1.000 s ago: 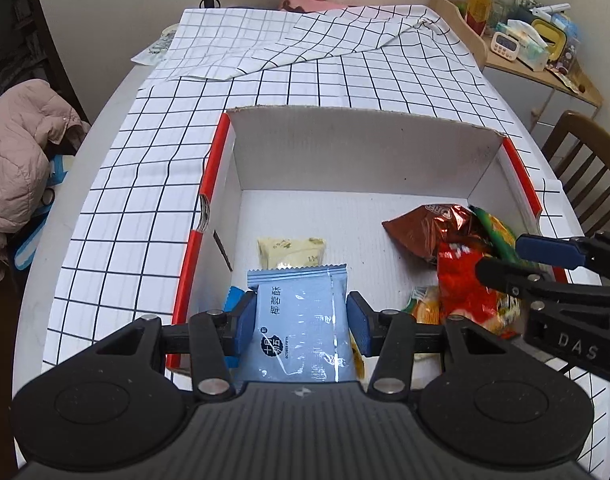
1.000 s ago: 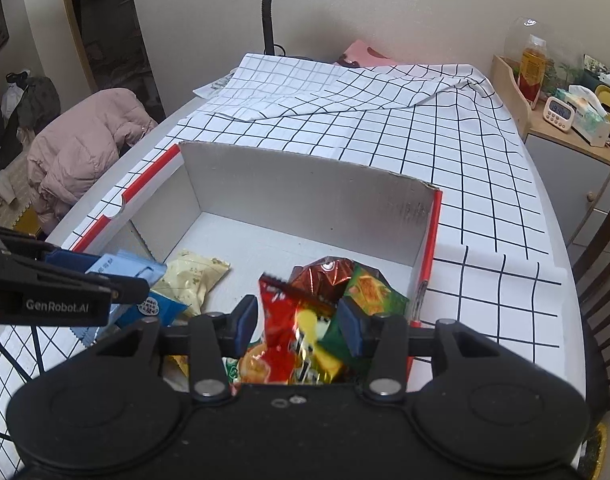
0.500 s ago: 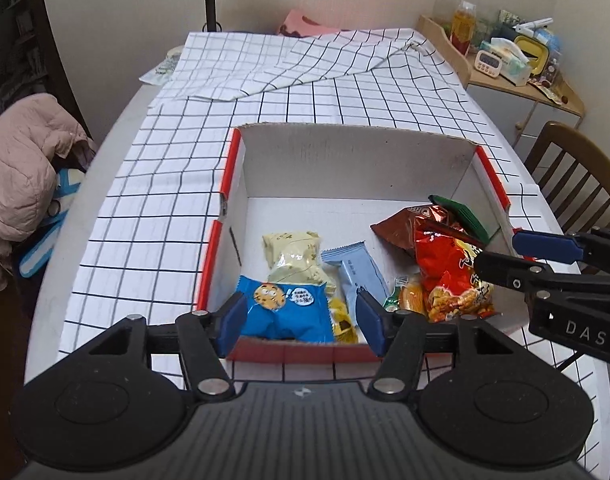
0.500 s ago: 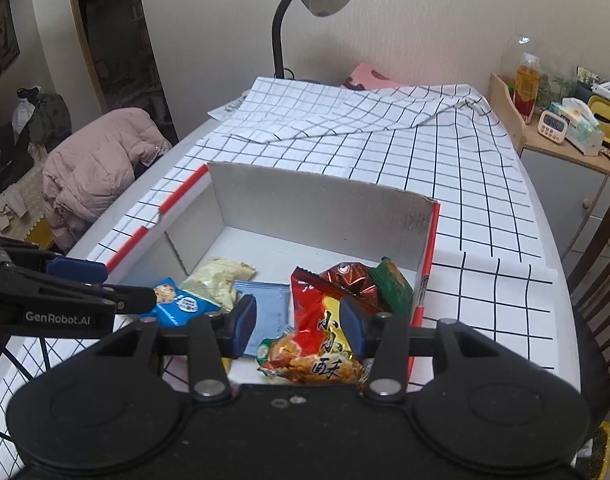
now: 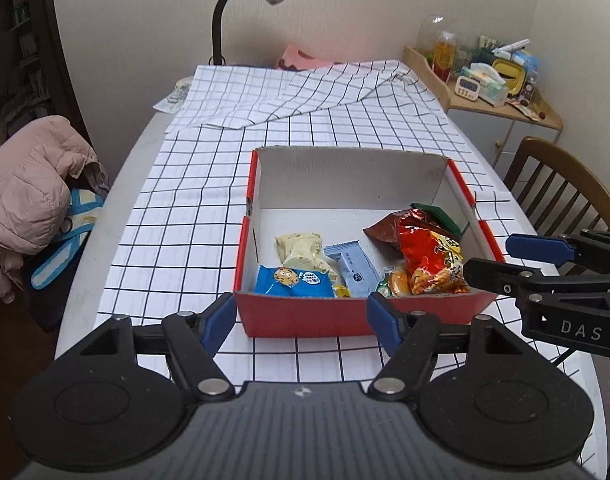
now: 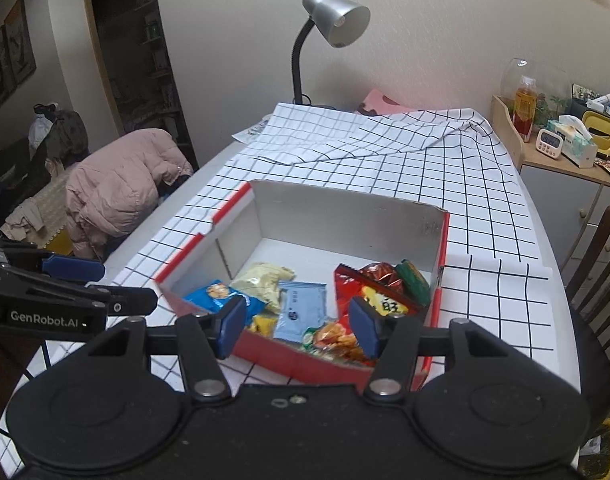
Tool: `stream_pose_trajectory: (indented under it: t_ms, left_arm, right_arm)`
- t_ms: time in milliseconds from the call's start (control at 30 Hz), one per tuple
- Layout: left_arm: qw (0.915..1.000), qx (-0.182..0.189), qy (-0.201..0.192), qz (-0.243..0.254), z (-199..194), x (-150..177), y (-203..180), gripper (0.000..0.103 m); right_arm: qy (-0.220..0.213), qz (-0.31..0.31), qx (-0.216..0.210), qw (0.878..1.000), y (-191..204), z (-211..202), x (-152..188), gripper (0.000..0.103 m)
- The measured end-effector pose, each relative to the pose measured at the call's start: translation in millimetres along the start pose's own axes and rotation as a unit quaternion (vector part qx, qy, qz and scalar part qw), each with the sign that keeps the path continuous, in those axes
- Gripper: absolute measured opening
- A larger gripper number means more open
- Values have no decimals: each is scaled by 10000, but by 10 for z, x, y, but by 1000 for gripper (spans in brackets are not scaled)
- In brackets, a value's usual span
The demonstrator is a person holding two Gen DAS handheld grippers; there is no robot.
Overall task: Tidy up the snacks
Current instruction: 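Move both tools back toward the purple candy and clear-wrapped candy on the cloth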
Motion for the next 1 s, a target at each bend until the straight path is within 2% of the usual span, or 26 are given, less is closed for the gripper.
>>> stream_pose_trajectory:
  t_ms: [100, 167, 200, 533, 667, 833, 1000]
  left_arm:
    - [10000, 36, -67, -21, -118, 90, 32, 74]
    - [9999, 44, -126, -26, -193, 150, 55, 79]
    - [9999, 53, -148, -29, -230, 184, 61, 80]
    - [9994, 251, -191, -140, -439, 576, 208, 89]
    - [9993, 220, -138, -252, -406, 772, 299, 97]
    - [9985, 130, 190, -505, -200, 1050, 451, 98]
    - [9960, -23, 484, -750, 43, 1297, 600, 98]
  right_arm:
    - [-47, -9, -68, 10000, 79, -106, 73, 60]
    - [-81, -25, -112, 9999, 125, -180, 124, 83]
    - [-98, -36, -147, 9998, 150, -216, 151, 103]
    - [-113, -253, -233, 9993, 389, -414, 472, 103]
    - [-81, -183, -174, 9996, 426, -395, 651, 103]
    - [200, -31, -195, 9996, 456, -217, 924, 103]
    - [369, -40, 15, 9993, 478, -25, 1134, 103]
Point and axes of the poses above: each gripper's, at about its wrist camera, not at the fingertips, and z roughly the way its jaws point, y to its left, x to its underside, the point moved 8 cm from there along z, roughly the way its jaws point, and after that the axes turned 11 degrees about y, right-handed, at the moved point
